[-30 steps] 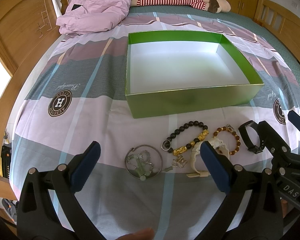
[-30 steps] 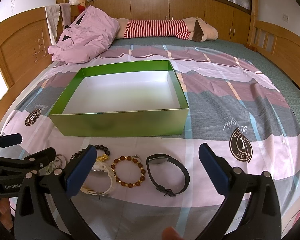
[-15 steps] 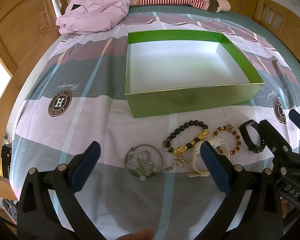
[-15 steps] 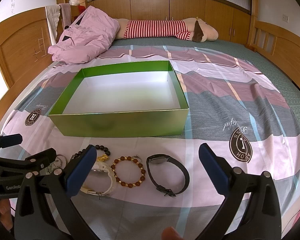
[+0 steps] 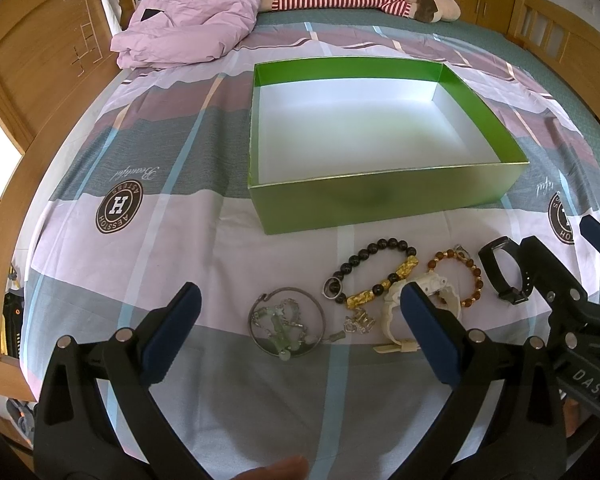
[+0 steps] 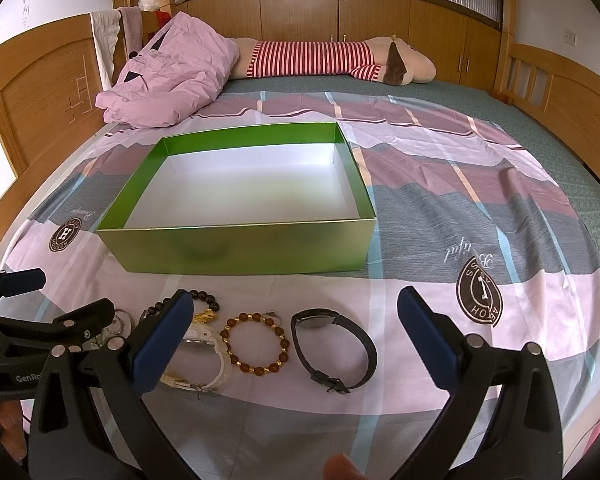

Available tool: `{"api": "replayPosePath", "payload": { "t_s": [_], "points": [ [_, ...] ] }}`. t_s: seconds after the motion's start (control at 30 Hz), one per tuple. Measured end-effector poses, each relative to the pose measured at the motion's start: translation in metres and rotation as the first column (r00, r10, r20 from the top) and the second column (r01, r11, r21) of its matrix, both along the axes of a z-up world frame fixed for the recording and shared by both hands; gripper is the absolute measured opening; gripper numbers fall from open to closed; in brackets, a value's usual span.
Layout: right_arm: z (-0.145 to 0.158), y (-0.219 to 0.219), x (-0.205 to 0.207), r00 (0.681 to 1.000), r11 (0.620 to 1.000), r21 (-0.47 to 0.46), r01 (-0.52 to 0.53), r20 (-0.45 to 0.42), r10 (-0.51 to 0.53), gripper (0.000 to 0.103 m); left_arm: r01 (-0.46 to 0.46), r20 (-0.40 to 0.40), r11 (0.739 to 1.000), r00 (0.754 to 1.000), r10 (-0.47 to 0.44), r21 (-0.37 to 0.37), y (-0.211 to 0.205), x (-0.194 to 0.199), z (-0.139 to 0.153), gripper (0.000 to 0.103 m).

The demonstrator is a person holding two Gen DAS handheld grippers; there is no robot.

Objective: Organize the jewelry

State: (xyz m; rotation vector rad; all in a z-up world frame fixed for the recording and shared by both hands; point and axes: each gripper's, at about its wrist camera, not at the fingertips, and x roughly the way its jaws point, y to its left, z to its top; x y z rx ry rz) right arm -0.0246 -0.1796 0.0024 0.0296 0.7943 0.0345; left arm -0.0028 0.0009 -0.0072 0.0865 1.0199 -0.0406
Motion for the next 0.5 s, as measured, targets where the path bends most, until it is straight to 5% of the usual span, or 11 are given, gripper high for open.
{"api": "replayPosePath", "payload": {
  "t_s": [0.5],
  "points": [
    [0.0028, -0.0027, -0.0004, 1.000, 1.000, -0.020, 0.009, 0.008, -0.009, 0.102, 0.003, -0.005, 1.000, 1.000, -0.003, 0.013, -0.0012, 0.0006, -0.0066, 0.101]
  ]
}}
